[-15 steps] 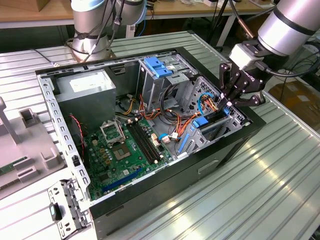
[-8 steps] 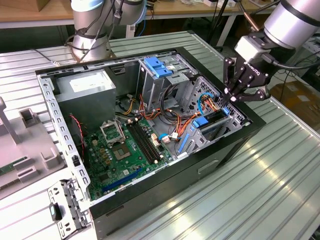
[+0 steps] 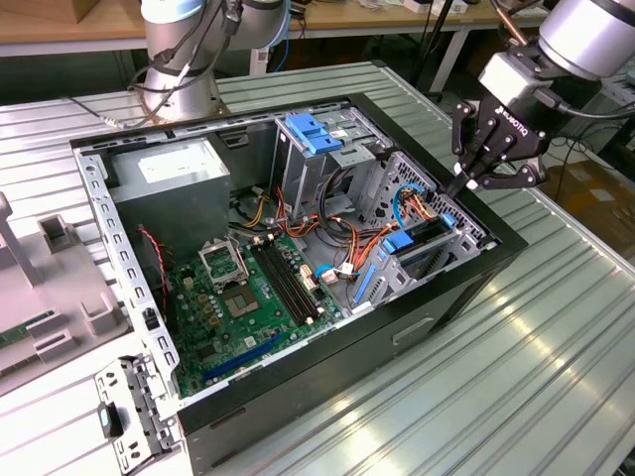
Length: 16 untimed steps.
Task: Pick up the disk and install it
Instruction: 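Insert the first disk wire, then insert the second disk wire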
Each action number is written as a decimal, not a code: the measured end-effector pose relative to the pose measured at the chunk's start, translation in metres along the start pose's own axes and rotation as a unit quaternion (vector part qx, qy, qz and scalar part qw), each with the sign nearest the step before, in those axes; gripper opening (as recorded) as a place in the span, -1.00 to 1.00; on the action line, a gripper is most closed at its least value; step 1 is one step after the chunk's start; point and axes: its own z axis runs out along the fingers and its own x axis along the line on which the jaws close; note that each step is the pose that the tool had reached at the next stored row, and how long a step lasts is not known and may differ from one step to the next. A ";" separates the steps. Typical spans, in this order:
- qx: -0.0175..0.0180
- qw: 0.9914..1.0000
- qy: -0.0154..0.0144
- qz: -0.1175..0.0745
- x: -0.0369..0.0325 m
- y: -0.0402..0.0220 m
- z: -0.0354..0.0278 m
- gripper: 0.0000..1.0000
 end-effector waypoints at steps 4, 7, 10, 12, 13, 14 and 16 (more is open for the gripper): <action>0.000 1.000 0.000 0.000 -0.0001 -0.0001 -0.0002 -0.79; 0.000 1.000 0.000 0.000 -0.0001 -0.0001 -0.0003 -0.79; 0.000 1.000 0.000 0.000 -0.0001 -0.0001 -0.0004 -0.79; 0.000 1.000 0.000 0.000 -0.0001 -0.0001 -0.0005 -0.77; 0.000 1.000 0.000 0.000 -0.0001 -0.0001 -0.0005 -0.65; 0.000 1.000 0.000 0.000 -0.0001 -0.0001 -0.0006 -0.53; 0.000 1.000 0.000 0.000 -0.0001 -0.0001 -0.0006 -0.29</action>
